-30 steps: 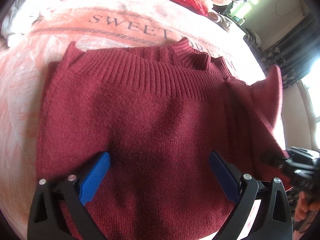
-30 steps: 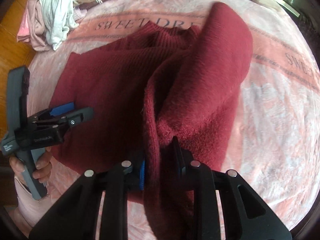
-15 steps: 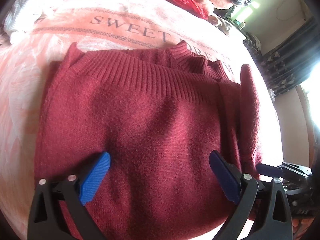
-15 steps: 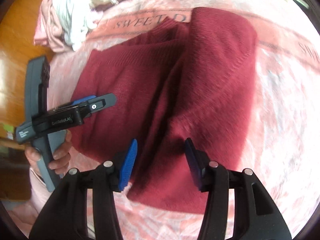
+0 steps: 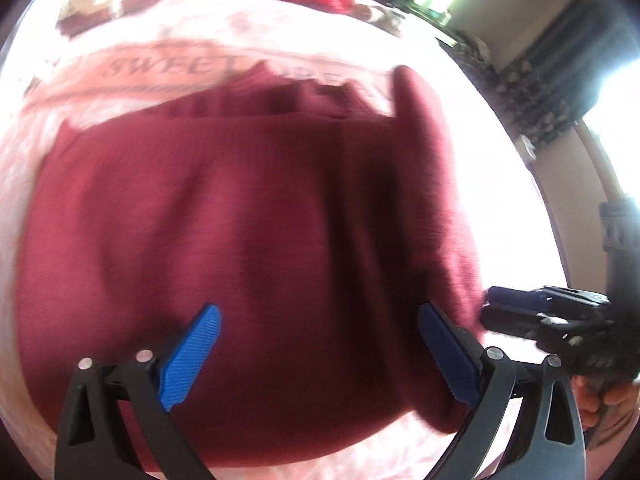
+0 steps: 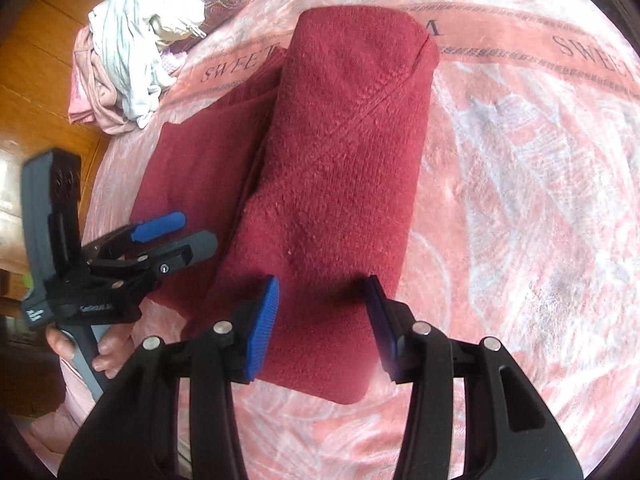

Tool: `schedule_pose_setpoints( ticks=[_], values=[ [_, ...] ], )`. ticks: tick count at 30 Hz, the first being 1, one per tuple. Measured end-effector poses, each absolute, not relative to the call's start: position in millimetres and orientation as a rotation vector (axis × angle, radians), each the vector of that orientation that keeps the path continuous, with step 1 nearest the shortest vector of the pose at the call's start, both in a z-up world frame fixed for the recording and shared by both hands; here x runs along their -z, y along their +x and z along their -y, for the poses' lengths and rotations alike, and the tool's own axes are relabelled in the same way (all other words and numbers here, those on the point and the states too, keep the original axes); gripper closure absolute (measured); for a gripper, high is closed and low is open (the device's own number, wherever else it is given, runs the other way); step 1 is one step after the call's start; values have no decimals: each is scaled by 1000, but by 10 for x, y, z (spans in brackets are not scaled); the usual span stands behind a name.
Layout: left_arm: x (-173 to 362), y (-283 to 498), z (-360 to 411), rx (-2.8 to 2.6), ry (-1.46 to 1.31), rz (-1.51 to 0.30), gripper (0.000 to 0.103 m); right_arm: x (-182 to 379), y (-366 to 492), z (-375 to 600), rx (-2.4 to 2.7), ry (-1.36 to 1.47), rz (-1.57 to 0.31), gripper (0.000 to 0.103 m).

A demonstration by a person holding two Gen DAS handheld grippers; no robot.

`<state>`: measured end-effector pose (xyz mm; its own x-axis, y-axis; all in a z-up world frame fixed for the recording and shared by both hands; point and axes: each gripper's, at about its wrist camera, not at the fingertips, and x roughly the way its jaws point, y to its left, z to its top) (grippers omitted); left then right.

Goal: Fold small clothes

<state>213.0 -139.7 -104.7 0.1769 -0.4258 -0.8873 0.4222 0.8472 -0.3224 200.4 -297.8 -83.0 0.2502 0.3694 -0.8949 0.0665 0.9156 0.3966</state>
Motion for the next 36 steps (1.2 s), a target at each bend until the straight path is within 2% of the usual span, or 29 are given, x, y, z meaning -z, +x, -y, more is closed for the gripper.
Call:
schedule_pose_setpoints(
  ticks=[14,15,16,17,18,21,23,34,36],
  values=[
    [1188,2174,2246,676,44,-1315,4,1042,1552,3679,-135,422,-1287,58],
    [1187,2170,2293,675,52,-1317,5,1059,1527,3721,-139,435,-1285,58],
    [1194,2175,2322,657,65,-1320,11,1068,1524,3737,-143,441,-1283,58],
    [1206,2185,2337,631,83,-1322,23,1073,1524,3753,-151,453,-1273,58],
    [1218,2186,2357,613,100,-1322,25,1063,1530,3775,-172,488,-1246,58],
    [1216,2188,2325,629,88,-1320,23,1047,1622,3865,-202,569,-1197,58],
    [1198,2185,2227,653,55,-1328,15,1055,1786,3880,-169,577,-1187,58],
    [1163,2061,1907,693,67,-1274,12,1021,2544,3407,-234,416,-1220,57],
    [1191,2036,1853,690,60,-1271,12,1020,2582,3344,-235,391,-1231,54]
  ],
)
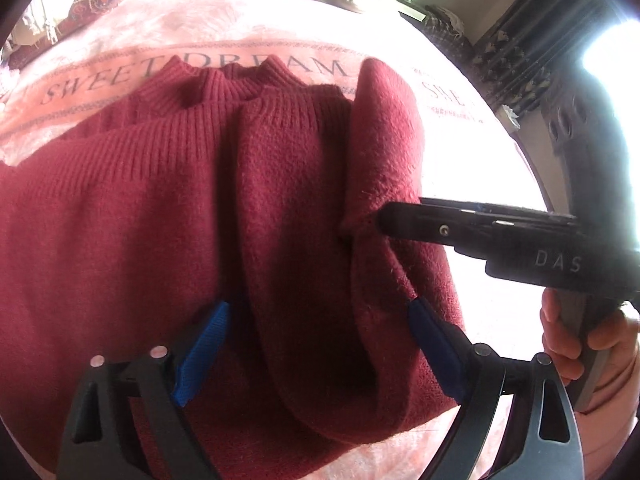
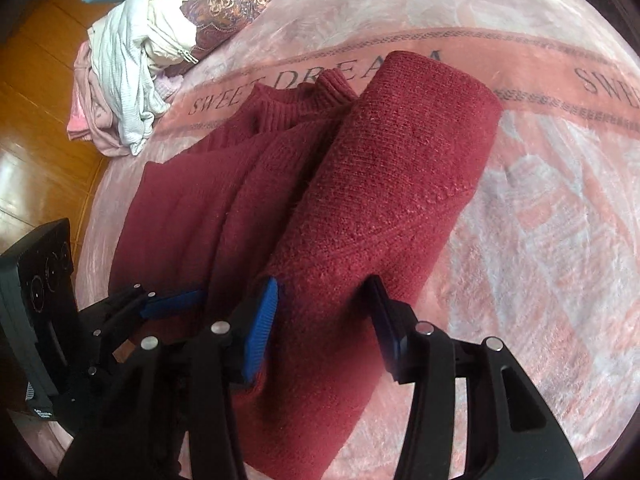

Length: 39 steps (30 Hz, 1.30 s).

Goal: Fold small clothes

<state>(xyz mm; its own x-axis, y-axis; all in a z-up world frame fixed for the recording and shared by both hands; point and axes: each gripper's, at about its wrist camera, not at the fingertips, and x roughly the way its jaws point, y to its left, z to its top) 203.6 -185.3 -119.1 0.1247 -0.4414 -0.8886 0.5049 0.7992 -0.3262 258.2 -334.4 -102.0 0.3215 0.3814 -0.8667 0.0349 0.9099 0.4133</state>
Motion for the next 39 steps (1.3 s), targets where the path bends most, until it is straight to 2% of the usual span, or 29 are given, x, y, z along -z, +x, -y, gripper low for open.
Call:
schedule_pose_setpoints(
  ticks=[6,11,16,18,19,21,22,23,25,27,28,29,31,35,39],
  values=[
    [1027,2046,1920,721,68,-1229,12,871,2372,3754,-200,533,-1164,51],
    [899,2165,2344,746,159,-1206,12,820,2121,4131,-114,531,-1141,51],
    [1013,2175,2924,745,305,-1229,12,943,1980,4345,-85,591,-1145,52],
    [1105,2134,3037,754,334,-1274,28,977,1933,4448,-68,610,-1140,52],
    [1118,2103,3049,781,319,-1292,42,992,1903,4505,-53,618,-1137,52],
    [1098,2034,3046,803,329,-1283,61,1024,1838,4604,-34,641,-1131,49],
    [1086,1991,3025,827,335,-1293,79,1042,1813,4645,-28,649,-1131,49],
    [1086,1974,2996,832,329,-1305,86,1051,1790,4673,-23,652,-1129,49],
    [1052,1935,2903,834,301,-1305,88,1063,1763,4700,-40,668,-1119,49],
    [1017,1898,2812,845,279,-1301,85,1077,1761,4722,-72,731,-1110,45],
    [1001,1877,2742,843,266,-1304,74,1079,1780,4733,-76,755,-1110,42],
    [972,1853,2636,841,250,-1299,55,1076,1812,4741,-67,760,-1112,42],
    [868,1842,2630,833,238,-1263,36,1056,1911,4753,-44,756,-1118,38],
    [716,1866,2299,815,178,-1228,25,1127,2146,4774,-46,840,-1160,36],
    [753,1981,2043,746,161,-1229,23,1278,2380,4754,-49,906,-1213,34]
  ],
)
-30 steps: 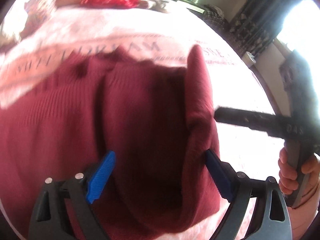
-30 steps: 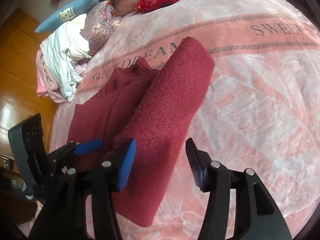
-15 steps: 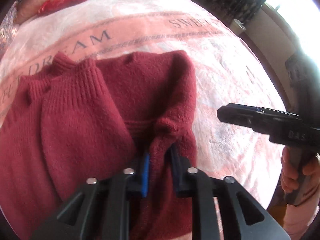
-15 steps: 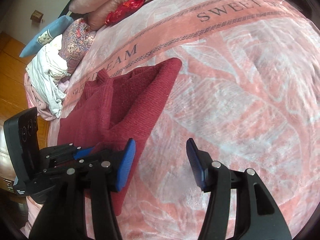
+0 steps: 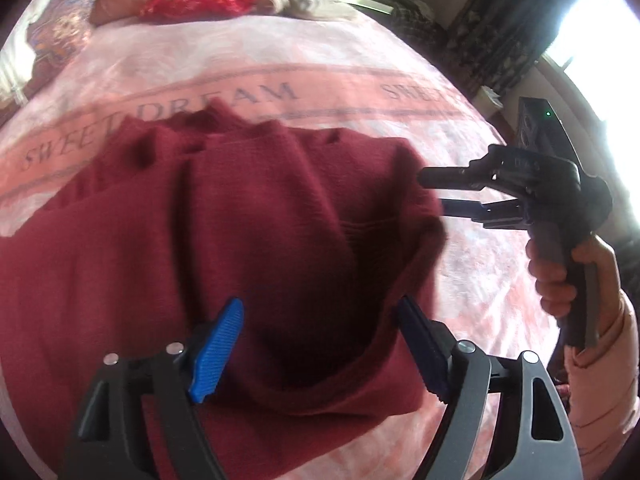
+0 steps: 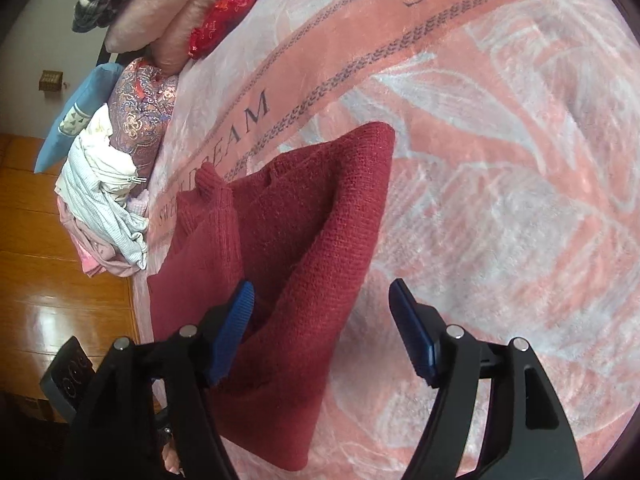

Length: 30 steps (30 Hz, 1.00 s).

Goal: Fold small clothes
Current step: 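Open the right gripper and regrasp the folded side edge of the sweater, then lay the folded side flat and open the right gripper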

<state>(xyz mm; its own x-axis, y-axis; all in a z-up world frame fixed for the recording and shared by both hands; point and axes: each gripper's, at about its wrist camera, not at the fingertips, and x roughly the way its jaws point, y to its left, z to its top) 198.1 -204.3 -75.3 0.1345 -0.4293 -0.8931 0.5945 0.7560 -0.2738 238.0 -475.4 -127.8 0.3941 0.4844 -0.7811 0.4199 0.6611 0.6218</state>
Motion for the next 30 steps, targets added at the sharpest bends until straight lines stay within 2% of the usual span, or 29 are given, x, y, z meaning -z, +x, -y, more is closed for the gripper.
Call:
schedule_pose_setpoints(
  ticks=[1,2,5,10,14,18,22,28,30],
  values=[
    [778,2013,1951,735,144,-1240,23,1309,2425,4724,-57,905,-1229,45],
    [818,2040,1855,722,124,-1254,23,1341,2458,4688,-61,897,-1250,66],
    [923,2108,1781,689,120,-1264,23,1299,2497,4552,-10,799,-1280,87],
    [979,2158,1592,654,105,-1258,23,797,2503,4187,-153,715,-1153,89],
    [934,2169,1423,645,73,-1243,23,463,2616,3602,-314,570,-1124,89],
    [918,2142,1265,640,39,-1236,22,532,2769,3134,-378,475,-1154,88],
    [945,2073,1261,651,44,-1239,22,952,2970,2980,-352,466,-1258,61],
    [926,2109,1493,694,37,-1245,21,1007,2976,3107,-417,625,-1246,39],
    [961,2147,1611,686,38,-1249,16,957,2971,3119,-424,638,-1253,34]
  ],
)
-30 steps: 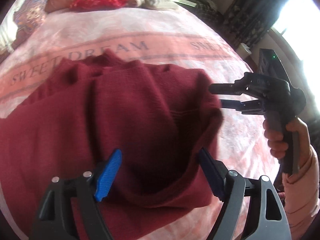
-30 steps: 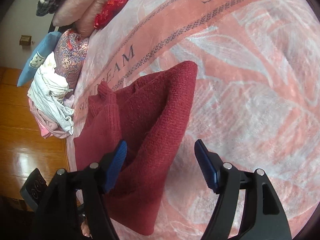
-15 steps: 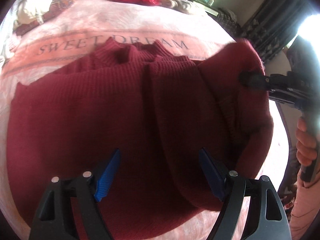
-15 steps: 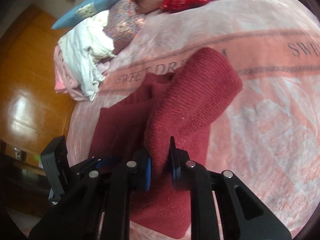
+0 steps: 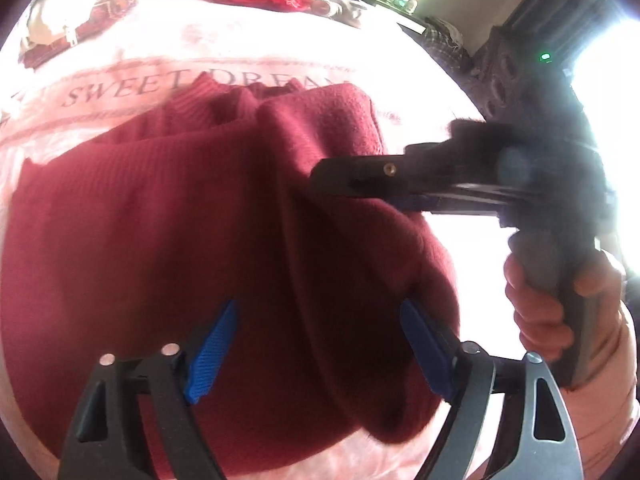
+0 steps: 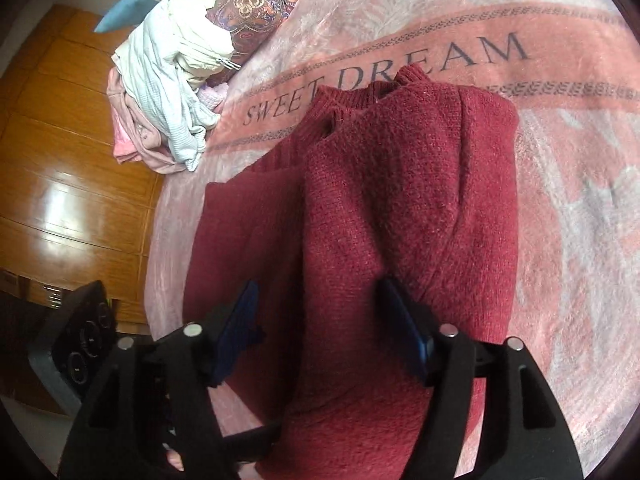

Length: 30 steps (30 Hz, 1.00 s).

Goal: Fold small clothes
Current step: 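Lay the folded side flat and open the right gripper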

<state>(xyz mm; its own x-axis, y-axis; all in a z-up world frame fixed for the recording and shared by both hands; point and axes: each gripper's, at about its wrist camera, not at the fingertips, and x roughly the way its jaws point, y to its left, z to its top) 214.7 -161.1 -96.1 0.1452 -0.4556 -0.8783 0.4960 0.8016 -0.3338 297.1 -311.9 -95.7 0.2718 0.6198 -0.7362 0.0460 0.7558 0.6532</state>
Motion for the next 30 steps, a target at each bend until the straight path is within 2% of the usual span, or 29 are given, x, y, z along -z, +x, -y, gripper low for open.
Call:
schedule_pose_setpoints(
  ticks=[2,9,13,20,21,22,24,27,30],
  values=[
    [1023,2203,1693,666,23,-1277,12,953,2976,3156,-429,669,-1273,29],
    [1014,2289,1633,713,-156,-1309,12,1061,3034,3300,-485,826,-1311,23],
    [911,2293,1550,748,-235,-1304,12,1050,3050,3234,-488,800,-1325,20],
    [1036,2323,1923,626,-52,-1366,11,1035,3066,3187,-483,768,-1355,19],
    [1090,2337,1965,586,-14,-1382,11,1024,3071,3171,-482,749,-1361,21],
    [1134,2320,1982,544,25,-1387,10,1026,3074,3169,-461,729,-1372,28],
    [1205,2314,1966,503,51,-1403,8,1035,3061,3188,-458,732,-1375,31],
    [1310,2285,1927,499,66,-1433,7,966,2973,3268,-470,756,-1336,26],
    [1305,2254,1882,533,34,-1420,7,832,2805,3335,-426,660,-1301,21]
  ],
)
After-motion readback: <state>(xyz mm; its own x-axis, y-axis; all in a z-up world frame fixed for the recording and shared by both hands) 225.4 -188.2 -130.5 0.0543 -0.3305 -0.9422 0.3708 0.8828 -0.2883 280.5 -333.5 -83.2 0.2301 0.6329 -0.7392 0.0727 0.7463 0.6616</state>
